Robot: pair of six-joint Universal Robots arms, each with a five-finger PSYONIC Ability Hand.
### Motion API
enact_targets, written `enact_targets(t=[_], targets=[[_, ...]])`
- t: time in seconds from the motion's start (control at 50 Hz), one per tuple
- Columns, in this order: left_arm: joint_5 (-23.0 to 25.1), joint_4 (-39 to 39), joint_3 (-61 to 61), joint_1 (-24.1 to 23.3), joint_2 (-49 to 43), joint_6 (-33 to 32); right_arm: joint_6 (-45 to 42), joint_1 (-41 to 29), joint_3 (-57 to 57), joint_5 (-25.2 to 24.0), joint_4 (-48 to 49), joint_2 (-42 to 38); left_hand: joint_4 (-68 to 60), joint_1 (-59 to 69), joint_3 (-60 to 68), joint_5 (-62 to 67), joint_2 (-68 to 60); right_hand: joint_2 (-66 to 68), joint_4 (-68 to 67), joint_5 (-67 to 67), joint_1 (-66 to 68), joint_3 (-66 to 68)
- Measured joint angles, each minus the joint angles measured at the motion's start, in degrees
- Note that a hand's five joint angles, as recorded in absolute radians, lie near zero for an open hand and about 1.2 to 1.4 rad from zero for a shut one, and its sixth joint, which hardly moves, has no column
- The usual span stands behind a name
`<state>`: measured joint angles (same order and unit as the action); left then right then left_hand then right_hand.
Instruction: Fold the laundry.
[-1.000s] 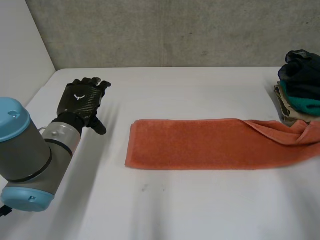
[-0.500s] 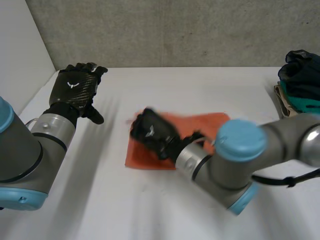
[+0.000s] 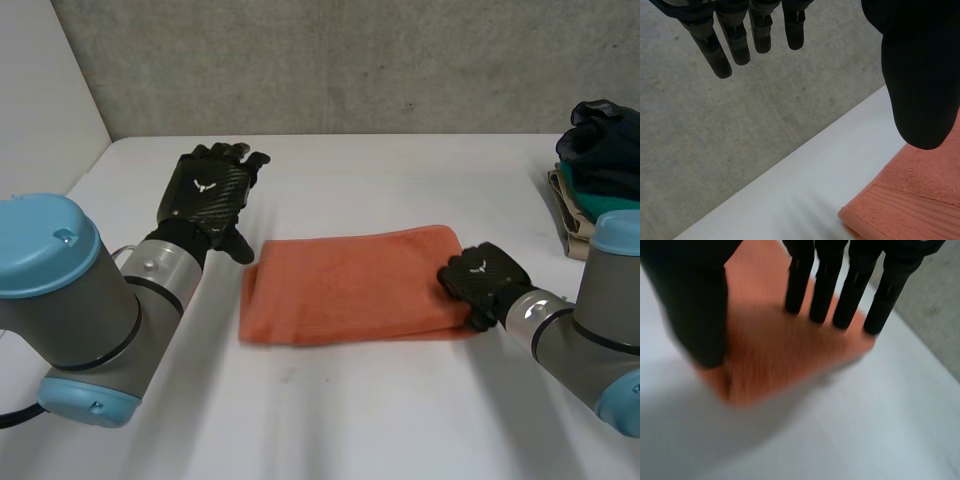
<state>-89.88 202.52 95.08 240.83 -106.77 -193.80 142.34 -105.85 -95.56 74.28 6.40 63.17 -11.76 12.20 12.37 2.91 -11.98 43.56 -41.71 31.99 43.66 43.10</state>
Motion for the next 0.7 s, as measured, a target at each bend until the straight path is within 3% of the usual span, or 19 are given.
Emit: enact_targets(t=[0.02,0.08,0.26,0.32,0.34,0.44,0.5,0.52,0.58,0.62,0.64,0.7], targets=[[-0.01,-0.01,0.03,-0.14,-0.13,0.0,-1.83,0.52,-0.07,0.26,-0.09,-0.65,0.0,0.0,0.0,0.0,0.0,9.86,-10.59,10.37,9.16,9.51],[-0.05,-0.02,0.23,-0.31,-0.24,0.0,-6.11,1.09,0.54,1.74,0.52,-2.04,0.0,0.0,0.0,0.0,0.0,23.65,-24.96,23.87,18.75,23.52],[-0.35,-0.13,0.74,0.03,1.12,-0.07,-9.85,-4.8,7.15,7.0,8.27,-2.76,0.0,0.0,0.0,0.0,0.0,24.03,-26.9,25.66,18.75,24.99],[-0.66,-0.22,0.79,0.54,2.36,-0.05,-9.66,-14.87,11.31,4.22,14.65,-4.22,0.0,0.0,0.0,0.0,0.0,24.03,-26.93,25.89,18.75,24.99],[-0.66,-0.22,0.79,0.54,2.36,-0.05,-9.66,-14.87,11.31,4.22,14.65,-4.22,0.0,0.0,0.0,0.0,0.0,24.03,-26.93,25.89,18.75,24.99],[-2.97,-0.32,0.75,2.09,4.41,0.14,-9.34,-23.53,13.02,-4.78,20.55,-9.03,0.0,0.0,0.0,0.0,0.0,23.98,-26.86,25.97,18.73,24.98],[-4.64,-0.38,0.39,2.69,5.04,0.46,-8.41,-25.84,13.84,-8.13,22.01,-11.9,0.0,0.0,0.0,0.0,0.0,3.74,-6.92,5.95,-0.87,5.09],[-4.96,-0.4,0.27,2.75,5.12,0.6,-7.79,-26.07,14.0,-8.2,22.06,-12.39,0.0,0.0,0.0,0.0,0.0,-10.24,6.62,-8.25,-13.62,-8.52],[-5.67,-0.46,-0.38,2.57,4.96,1.43,-2.1,-25.76,14.01,-6.18,21.22,-12.81,0.0,0.0,0.0,0.0,0.0,-30.14,27.61,-28.36,-30.52,-29.23],[-5.72,-0.47,-0.55,2.48,4.86,1.62,-0.85,-25.52,13.94,-5.73,21.0,-12.66,0.0,0.0,0.0,0.0,0.0,-30.9,28.55,-29.14,-30.67,-30.32],[-5.8,-0.51,-1.39,1.85,4.15,2.35,7.04,-23.1,13.49,-3.75,19.5,-10.67,0.0,0.0,0.0,0.0,0.0,-31.11,29.37,-29.3,-30.67,-30.79],[-5.74,-0.57,-2.82,0.61,2.67,3.01,16.31,-19.22,13.05,-2.49,17.34,-7.28,0.0,0.0,0.0,0.0,0.0,-31.11,29.37,-29.3,-30.67,-30.79]])
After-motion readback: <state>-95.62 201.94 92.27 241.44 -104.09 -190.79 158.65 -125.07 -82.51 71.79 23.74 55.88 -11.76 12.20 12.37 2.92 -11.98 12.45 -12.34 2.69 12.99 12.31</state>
